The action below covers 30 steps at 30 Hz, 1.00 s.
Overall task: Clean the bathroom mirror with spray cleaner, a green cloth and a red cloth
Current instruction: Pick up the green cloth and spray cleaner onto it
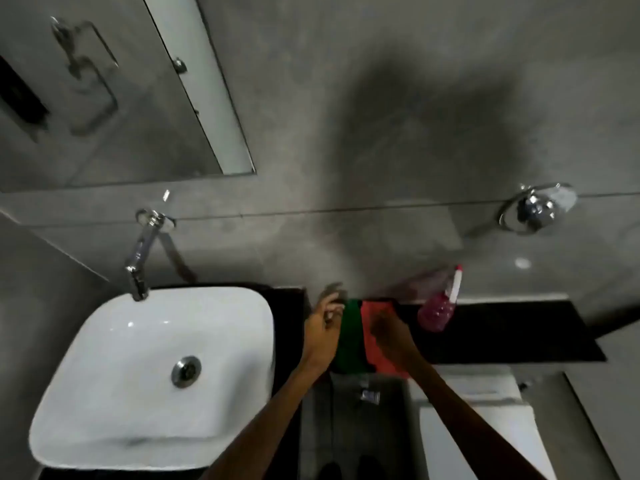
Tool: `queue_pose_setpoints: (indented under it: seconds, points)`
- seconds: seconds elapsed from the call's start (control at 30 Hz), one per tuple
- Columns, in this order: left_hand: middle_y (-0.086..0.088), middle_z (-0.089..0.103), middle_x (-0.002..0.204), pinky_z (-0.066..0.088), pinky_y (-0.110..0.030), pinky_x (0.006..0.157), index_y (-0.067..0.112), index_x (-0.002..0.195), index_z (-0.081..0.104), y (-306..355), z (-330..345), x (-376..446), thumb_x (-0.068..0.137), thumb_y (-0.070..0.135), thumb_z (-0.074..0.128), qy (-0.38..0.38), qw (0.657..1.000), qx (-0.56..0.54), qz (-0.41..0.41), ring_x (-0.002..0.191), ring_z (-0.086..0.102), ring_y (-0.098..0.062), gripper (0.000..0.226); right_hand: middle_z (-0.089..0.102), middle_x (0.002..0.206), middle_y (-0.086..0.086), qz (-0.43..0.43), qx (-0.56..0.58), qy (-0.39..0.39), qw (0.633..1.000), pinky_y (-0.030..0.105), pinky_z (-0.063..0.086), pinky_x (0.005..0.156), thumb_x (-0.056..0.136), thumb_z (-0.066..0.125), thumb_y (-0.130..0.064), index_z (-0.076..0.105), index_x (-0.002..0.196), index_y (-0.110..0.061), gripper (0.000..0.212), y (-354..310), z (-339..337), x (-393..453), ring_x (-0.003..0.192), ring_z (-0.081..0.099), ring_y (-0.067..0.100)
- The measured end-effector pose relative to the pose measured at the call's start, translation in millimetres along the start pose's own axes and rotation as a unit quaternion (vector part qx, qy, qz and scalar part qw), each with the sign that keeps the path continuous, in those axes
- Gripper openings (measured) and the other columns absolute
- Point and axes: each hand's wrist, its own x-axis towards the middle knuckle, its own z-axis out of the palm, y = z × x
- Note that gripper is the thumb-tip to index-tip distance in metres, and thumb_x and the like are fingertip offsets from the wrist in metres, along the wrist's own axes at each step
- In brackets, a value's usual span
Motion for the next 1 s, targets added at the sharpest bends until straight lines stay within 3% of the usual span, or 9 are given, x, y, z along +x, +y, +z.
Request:
queue_pose_setpoints:
  seconds: [0.1, 0.2, 0.27, 0.4, 0.57, 0.7, 0.8, 0.9, 1.0]
  points:
    - [-0.032, 0.067, 0.128, 0.049, -0.047, 0.097, -0.007, 0.142, 0.053, -59.6, 21.9, 15.2, 0.103, -0.002, 0.053, 0.005, 0.988, -0.033, -0.152, 0.116, 0.064, -0.037, 0.039, 0.067, 0.132, 0.026, 0.063, -0.027, -0.068, 0.995, 0.033, 0.052, 0.078, 0.103, 0.049, -0.001, 0.063, 0.132, 0.002, 0.032, 41.5, 30.8, 27.6, 0.107, 0.068, 0.037]
    - [-0.029, 0.060, 0.143, 0.049, -0.043, 0.104, -0.003, 0.147, 0.051, -109.0, 34.3, 30.6, 0.104, 0.002, 0.050, -0.009, 0.971, -0.013, -0.238, 0.132, 0.059, -0.040, 0.043, 0.067, 0.115, 0.026, 0.083, -0.032, -0.089, 0.992, 0.028, 0.046, 0.073, 0.103, 0.048, -0.001, 0.065, 0.129, 0.004, 0.031, 68.7, 66.1, 62.7, 0.086, 0.065, 0.027]
    - [-0.023, 0.055, 0.150, 0.045, -0.032, 0.103, 0.000, 0.151, 0.047, -122.4, 36.7, 42.7, 0.106, 0.004, 0.046, -0.013, 0.970, 0.006, -0.245, 0.138, 0.055, -0.034, 0.045, 0.066, 0.109, 0.025, 0.076, -0.039, -0.095, 0.992, 0.032, 0.049, 0.069, 0.105, 0.045, -0.003, 0.061, 0.131, 0.003, 0.031, 72.5, 81.6, 81.2, 0.076, 0.060, 0.024]
    - [-0.020, 0.052, 0.153, 0.046, -0.041, 0.114, 0.004, 0.156, 0.041, -151.4, 41.3, 64.1, 0.106, 0.004, 0.044, 0.003, 0.965, 0.022, -0.263, 0.139, 0.053, -0.034, 0.050, 0.061, 0.131, 0.030, 0.070, -0.053, -0.034, 0.996, 0.054, 0.052, 0.098, 0.103, 0.048, -0.008, 0.052, 0.137, 0.004, 0.036, 81.7, 113.2, 103.9, 0.112, 0.064, 0.045]
    - [-0.024, 0.054, 0.150, 0.044, -0.044, 0.116, 0.000, 0.151, 0.047, -161.2, 69.5, 69.4, 0.105, 0.004, 0.044, 0.011, 0.970, 0.063, -0.234, 0.139, 0.054, -0.038, 0.046, 0.046, 0.144, 0.028, 0.091, -0.084, 0.023, 0.992, 0.051, 0.046, 0.108, 0.104, 0.054, -0.022, 0.043, 0.144, 0.001, 0.047, 85.0, 140.1, 113.7, 0.128, 0.051, 0.045]
    - [-0.025, 0.055, 0.150, 0.043, -0.040, 0.115, -0.002, 0.151, 0.047, -157.5, 77.7, 77.0, 0.106, 0.005, 0.042, 0.087, 0.961, 0.010, -0.261, 0.140, 0.053, -0.038, 0.046, 0.067, 0.124, 0.027, 0.130, -0.010, 0.024, 0.991, 0.048, 0.056, 0.093, 0.098, 0.064, -0.017, 0.062, 0.126, 0.007, 0.037, 81.2, 134.7, 129.6, 0.116, 0.066, 0.043]
    - [-0.026, 0.065, 0.136, 0.051, -0.038, 0.096, -0.005, 0.141, 0.057, -160.0, 64.6, 85.8, 0.104, 0.006, 0.048, 0.103, 0.947, -0.062, -0.297, 0.127, 0.062, -0.039, 0.039, 0.074, 0.110, 0.023, 0.112, 0.014, 0.007, 0.994, 0.038, 0.054, 0.077, 0.090, 0.071, -0.020, 0.070, 0.114, 0.004, 0.034, 75.0, 125.3, 130.4, 0.103, 0.072, 0.039]
    - [-0.017, 0.070, 0.112, 0.055, -0.034, 0.080, 0.000, 0.123, 0.069, -155.8, 47.8, 85.2, 0.102, 0.022, 0.060, 0.097, 0.941, -0.110, -0.306, 0.105, 0.068, -0.031, 0.031, 0.067, 0.124, 0.015, 0.078, 0.119, -0.022, 0.990, 0.042, 0.057, 0.096, 0.094, 0.067, -0.011, 0.054, 0.137, -0.003, 0.046, 70.9, 114.1, 111.7, 0.118, 0.066, 0.036]
    - [-0.008, 0.076, 0.114, 0.061, -0.039, 0.091, 0.016, 0.111, 0.075, -139.3, 32.9, 71.4, 0.095, 0.044, 0.069, 0.024, 0.954, -0.097, -0.281, 0.104, 0.073, -0.023, 0.032, 0.063, 0.133, 0.017, 0.046, 0.224, -0.019, 0.973, 0.055, 0.054, 0.105, 0.097, 0.063, -0.002, 0.045, 0.144, -0.008, 0.051, 64.2, 91.7, 81.0, 0.124, 0.063, 0.036]
